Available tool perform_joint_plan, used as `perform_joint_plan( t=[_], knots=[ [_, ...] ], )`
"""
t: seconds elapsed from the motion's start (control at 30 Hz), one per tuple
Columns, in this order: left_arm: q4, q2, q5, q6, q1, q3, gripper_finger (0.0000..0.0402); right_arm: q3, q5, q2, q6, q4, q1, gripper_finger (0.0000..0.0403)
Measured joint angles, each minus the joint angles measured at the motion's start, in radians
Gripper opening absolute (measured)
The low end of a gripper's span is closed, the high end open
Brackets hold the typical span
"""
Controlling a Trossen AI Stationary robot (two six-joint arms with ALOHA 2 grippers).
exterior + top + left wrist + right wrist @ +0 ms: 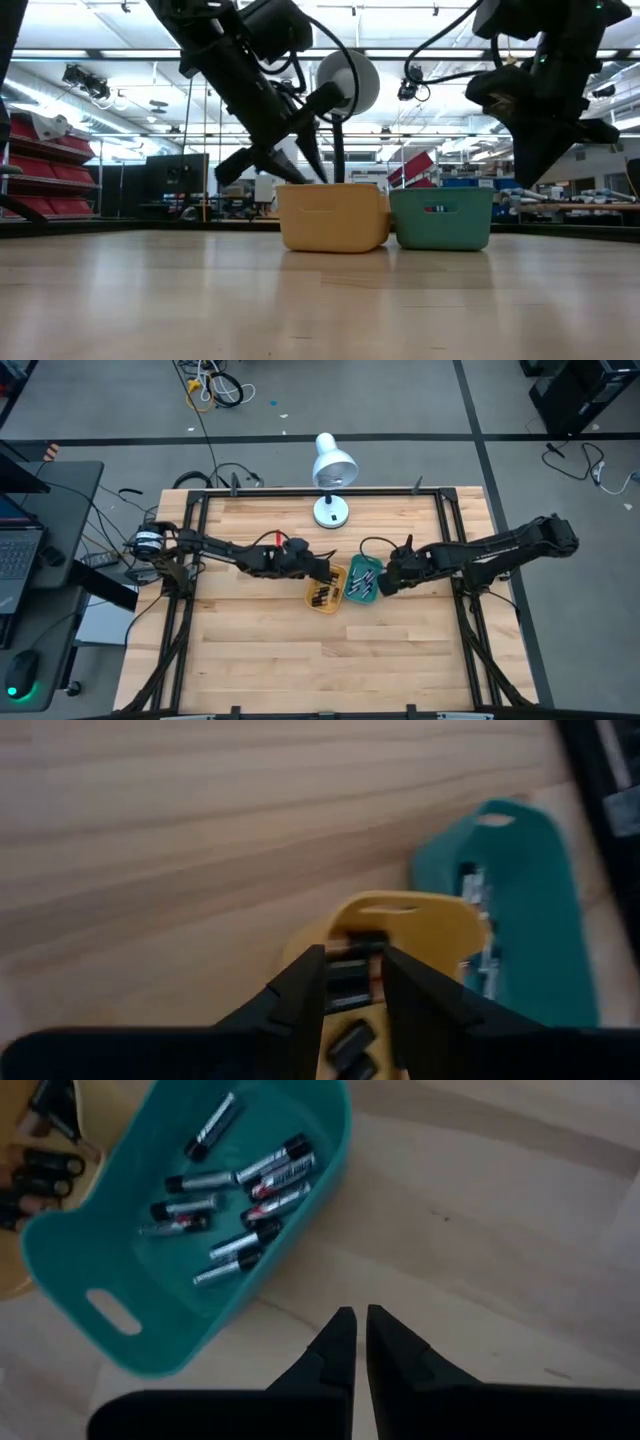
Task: Sort batteries
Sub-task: Return to Home Position
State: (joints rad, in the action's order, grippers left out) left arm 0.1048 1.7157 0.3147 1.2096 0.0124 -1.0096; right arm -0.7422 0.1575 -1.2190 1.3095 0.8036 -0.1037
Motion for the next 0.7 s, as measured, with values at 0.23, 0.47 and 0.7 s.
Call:
perform_joint_plan(
  t=[0.23, 0.47, 0.7],
  knots=[
    [0.119, 0.0, -0.002, 0.09, 0.019, 0.0, 0.0117, 0.0, 0.019, 0.0, -0.051, -0.001, 0.057, 0.0016],
    [0.045, 0.0, -0.029, 0.08, 0.024, 0.0, 0.0117, 0.0, 0.023, 0.0, -0.099, 0.016, 0.091, 0.0015],
    [0.051, 0.0, -0.032, 0.13, 0.035, 0.0, 0.0117, 0.0, 0.074, 0.0, -0.146, 0.016, 0.121, 0.0013]
  ],
)
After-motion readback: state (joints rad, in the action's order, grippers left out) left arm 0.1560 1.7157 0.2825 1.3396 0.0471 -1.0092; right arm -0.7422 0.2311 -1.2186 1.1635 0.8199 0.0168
